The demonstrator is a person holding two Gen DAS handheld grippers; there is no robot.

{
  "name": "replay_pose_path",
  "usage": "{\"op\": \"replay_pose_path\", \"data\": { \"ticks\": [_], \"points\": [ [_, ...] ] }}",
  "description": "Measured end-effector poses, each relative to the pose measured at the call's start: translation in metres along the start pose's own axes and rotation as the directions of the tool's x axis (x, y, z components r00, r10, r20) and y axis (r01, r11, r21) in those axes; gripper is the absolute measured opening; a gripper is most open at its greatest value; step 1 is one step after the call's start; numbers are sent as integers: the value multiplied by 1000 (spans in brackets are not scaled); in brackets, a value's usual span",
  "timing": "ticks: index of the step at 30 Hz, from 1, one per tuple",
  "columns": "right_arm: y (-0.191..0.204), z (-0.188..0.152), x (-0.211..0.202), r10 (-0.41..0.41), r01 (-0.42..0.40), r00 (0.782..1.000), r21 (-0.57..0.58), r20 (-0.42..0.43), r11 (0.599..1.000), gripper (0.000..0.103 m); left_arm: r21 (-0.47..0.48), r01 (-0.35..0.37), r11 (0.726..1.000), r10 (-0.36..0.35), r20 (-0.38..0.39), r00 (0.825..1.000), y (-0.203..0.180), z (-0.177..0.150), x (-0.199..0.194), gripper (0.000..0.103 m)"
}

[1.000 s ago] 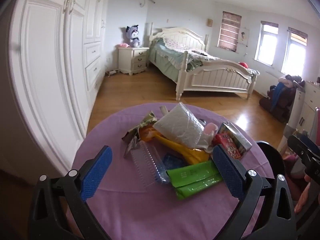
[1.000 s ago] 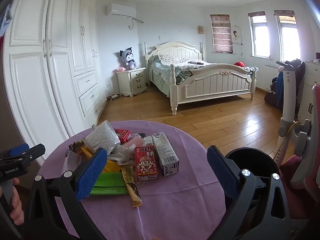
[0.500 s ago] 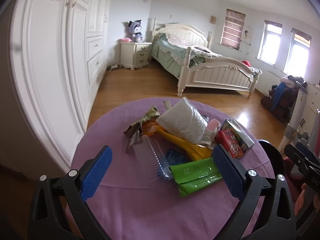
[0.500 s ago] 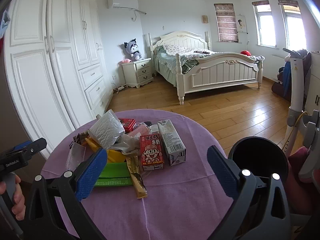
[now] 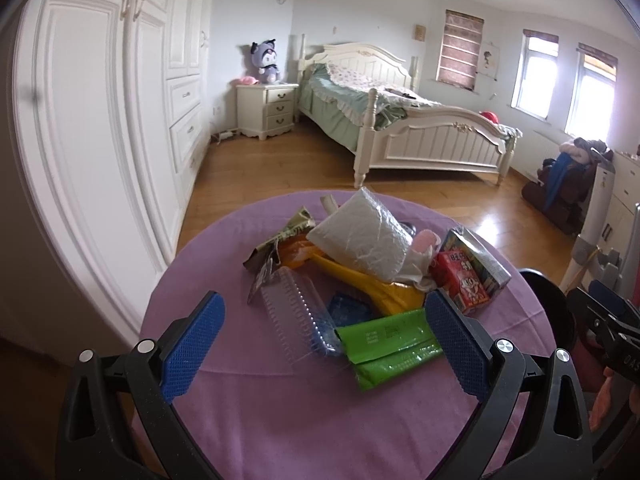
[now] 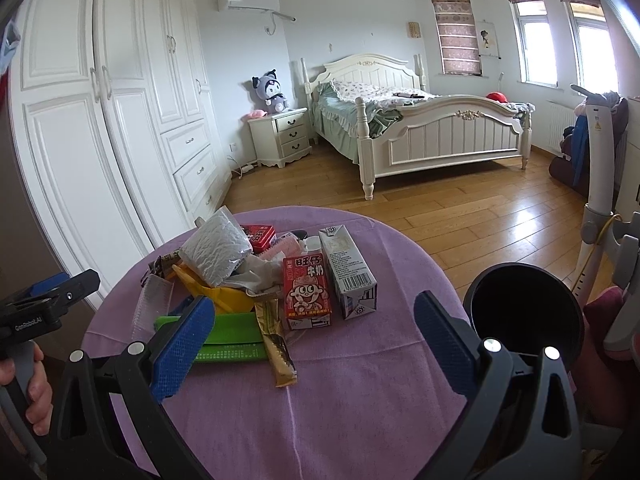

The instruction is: Collect trash

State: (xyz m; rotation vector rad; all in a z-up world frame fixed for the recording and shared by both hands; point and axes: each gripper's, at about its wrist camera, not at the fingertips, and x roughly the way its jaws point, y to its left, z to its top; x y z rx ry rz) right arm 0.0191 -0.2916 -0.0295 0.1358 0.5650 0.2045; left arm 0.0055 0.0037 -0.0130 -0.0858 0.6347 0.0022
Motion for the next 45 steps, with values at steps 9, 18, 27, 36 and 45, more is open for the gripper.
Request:
{"op": "replay_pose_path", "data": {
  "ticks": [9,18,27,36,45],
  "points": [
    [-1,-2,0,1,-1,1000,0,-10,1000,98,-19,8,1000,-8,-13,1000,5,-2,3,99],
    [1,-3,2,0,0,1000,-9,-14,1000,98,-28,10,1000,-10,-19,1000,8,-3,5,99],
    [1,-3,2,4,-4,1000,-6,-12,1000,98,-34,3,999,-4,-18,1000,10,-5,5,99],
    [0,-4,3,2,-2,1000,0,-14,1000,98,-35,4,999,-5,-18,1000,11,-4,5,99],
    [-2,-5,3,2,-2,1000,6,-14,1000,98,-40,4,999,-4,-18,1000,12,-5,6,99]
  ]
}}
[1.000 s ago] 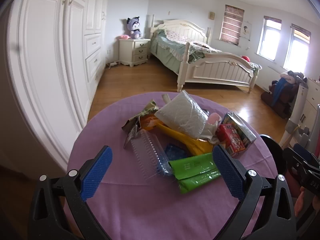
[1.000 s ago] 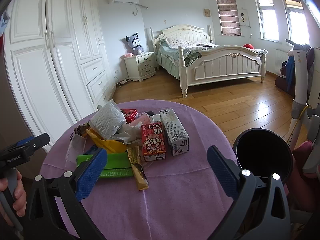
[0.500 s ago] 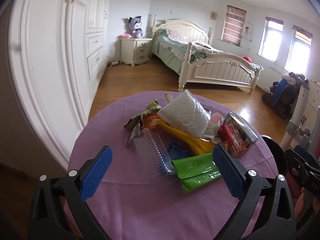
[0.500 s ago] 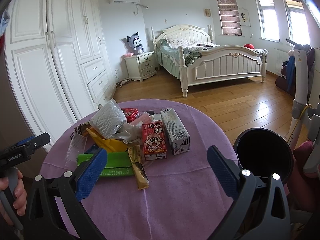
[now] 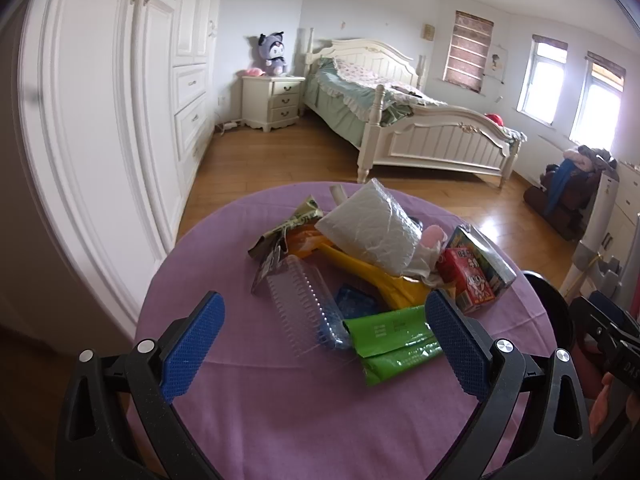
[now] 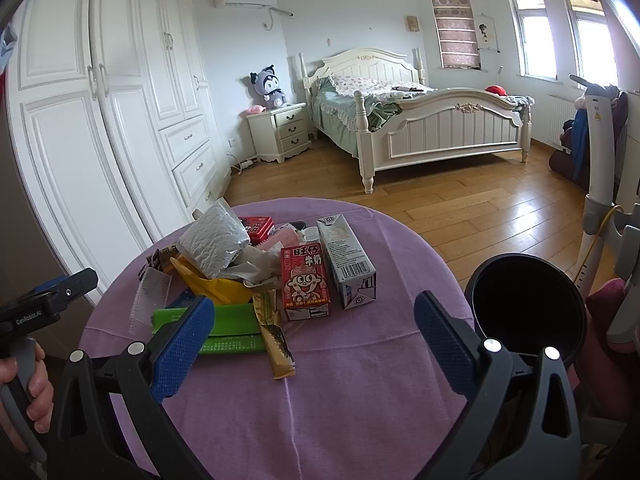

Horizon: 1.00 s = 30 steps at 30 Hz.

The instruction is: Collect trash

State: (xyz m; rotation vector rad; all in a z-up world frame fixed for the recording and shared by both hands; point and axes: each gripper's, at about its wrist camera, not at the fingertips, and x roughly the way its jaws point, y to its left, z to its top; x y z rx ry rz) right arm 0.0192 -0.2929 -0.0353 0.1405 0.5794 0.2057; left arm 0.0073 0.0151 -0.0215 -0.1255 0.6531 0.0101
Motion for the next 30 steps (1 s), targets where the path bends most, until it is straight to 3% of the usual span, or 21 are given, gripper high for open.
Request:
{"op": "replay_pose_path", "data": {
  "ticks": [22,26,30],
  "points": [
    [0,-3,25,2,-3,999,-24,-37,1000,98,-20,7,1000,-7,-27,1000,9,-4,16,99],
    [3,8,40,35,-37,998,-43,-51,998,98,-79,63,995,-69,-69,995,22,-6,32,99],
    [20,44,70,139,-144,989,-105,-58,984,98,-189,118,975,-143,-125,982,48,-13,58,99]
  ]
}}
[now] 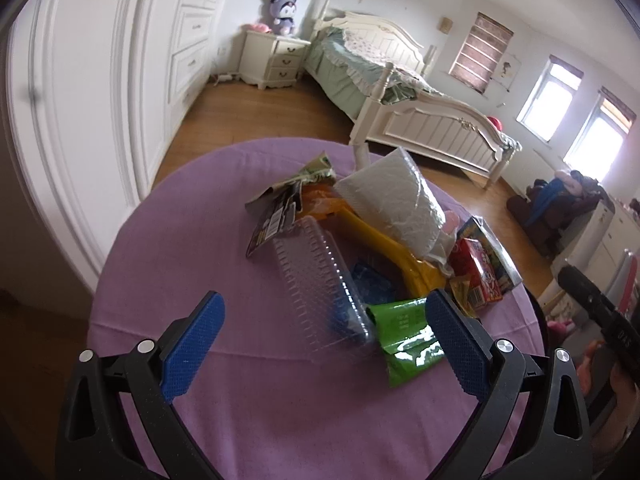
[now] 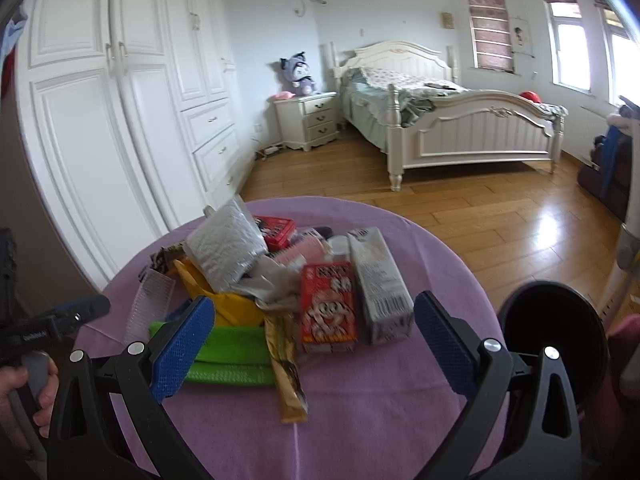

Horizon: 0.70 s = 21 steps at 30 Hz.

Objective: Collect trash
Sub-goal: 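Grasp the clear plastic tray with the left tool while the right tool grasps the foil bag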

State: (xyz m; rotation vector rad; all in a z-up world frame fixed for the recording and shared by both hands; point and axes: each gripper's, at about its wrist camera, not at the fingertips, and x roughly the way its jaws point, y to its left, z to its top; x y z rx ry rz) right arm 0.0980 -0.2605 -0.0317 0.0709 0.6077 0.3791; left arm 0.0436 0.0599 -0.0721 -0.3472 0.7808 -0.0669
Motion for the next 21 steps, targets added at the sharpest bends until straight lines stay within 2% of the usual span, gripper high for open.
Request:
{"op": "replay_pose_path", "data": {
  "ticks": [4,7,10,12,13,14,16,17,18,20,21],
  "points": [
    [20,41,50,124,-128,990,-64,-61,990,96,-56,67,996,-69,-41,997,11,6,19,98],
    [40,55,95,154,-174,978,-142,-141,974,94,-61,66,996,-70,-74,995,12,11,36,88],
    [46,57,141,175,-215,950,-136,-257,967,93,-82,51,995,-61,-127,990,16,14,56,78],
    [50,51,164,178,-240,920,-145,-349,960,81,-96,53,994,-67,-148,987,19,13,66,72],
    [50,46,168,188,-260,905,-145,-381,955,67,-95,56,994,-70,-156,985,21,13,70,65],
    [51,43,169,203,-278,897,-144,-393,950,57,-95,66,993,-81,-159,984,21,12,73,63],
    [54,39,158,209,-279,905,-146,-370,949,48,-93,92,991,-105,-146,984,20,11,76,57],
    [55,37,152,212,-279,910,-148,-358,949,40,-87,98,991,-110,-137,985,18,10,76,53],
    [55,36,145,217,-280,914,-146,-343,949,38,-78,98,992,-108,-128,986,15,11,76,49],
    [55,34,127,252,-305,915,-131,-314,943,27,-54,92,994,-98,-112,989,9,10,72,43],
    [55,34,117,272,-318,916,-121,-294,940,25,-42,94,995,-98,-103,990,6,8,68,42]
  ]
}}
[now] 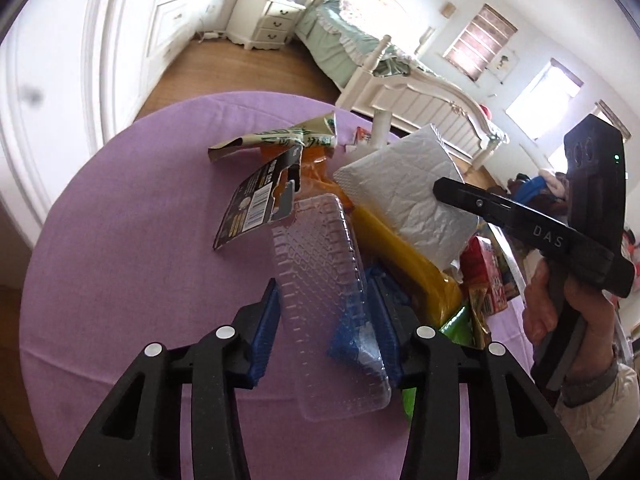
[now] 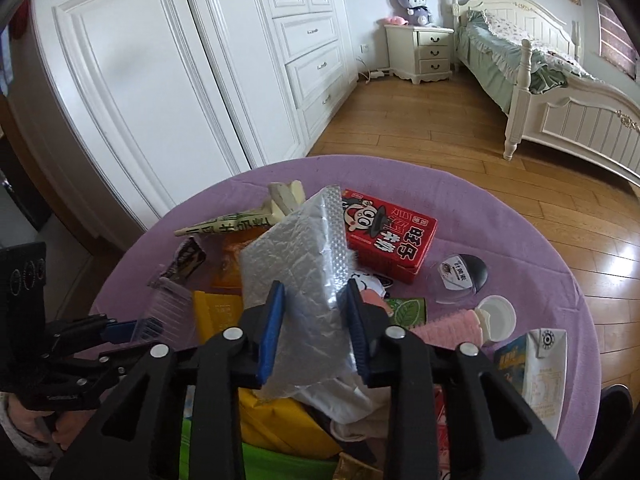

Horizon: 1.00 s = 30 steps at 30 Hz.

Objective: Collect trash
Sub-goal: 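Grasp the clear plastic tray with the left tool while the right tool grasps the foil bag, then carry both items to the black bin and open both tools to drop them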

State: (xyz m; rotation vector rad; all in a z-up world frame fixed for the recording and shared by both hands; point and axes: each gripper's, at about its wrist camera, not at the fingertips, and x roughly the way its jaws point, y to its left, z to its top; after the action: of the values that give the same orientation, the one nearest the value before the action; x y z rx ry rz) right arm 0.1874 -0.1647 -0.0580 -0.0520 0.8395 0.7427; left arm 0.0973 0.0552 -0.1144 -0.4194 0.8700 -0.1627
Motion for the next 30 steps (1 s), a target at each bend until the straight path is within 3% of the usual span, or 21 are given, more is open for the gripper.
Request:
{"op": "replay_pose_path", "data": {
  "ticks": [4,8,12,15,18,23,30],
  "points": [
    [2,-4,-31,31,-33,995,20,91,999,16,37,-28,999,26,52,998,-12,-7,-20,42],
    [-2,-6,-64,45,-51,982,30,184,998,16,68,-57,996,49,113,992,-28,-4,-48,42],
    [-15,-11,-101,-60,53,954,30,295,998,16,119,-52,992,32,166,986,-53,7,-73,42],
    [-39,-21,-124,-167,151,925,74,342,986,16,187,-9,982,-22,167,986,-88,22,-73,42],
    [-74,-35,-135,-285,253,895,135,344,958,16,280,70,957,-107,120,987,-138,37,-52,42],
    [-157,-75,-145,-446,363,852,304,276,881,16,410,235,881,-249,-19,968,-241,43,26,42],
    [-250,-145,-162,-609,486,786,500,109,717,16,437,410,801,-328,-252,910,-359,18,151,42]
  ]
}}
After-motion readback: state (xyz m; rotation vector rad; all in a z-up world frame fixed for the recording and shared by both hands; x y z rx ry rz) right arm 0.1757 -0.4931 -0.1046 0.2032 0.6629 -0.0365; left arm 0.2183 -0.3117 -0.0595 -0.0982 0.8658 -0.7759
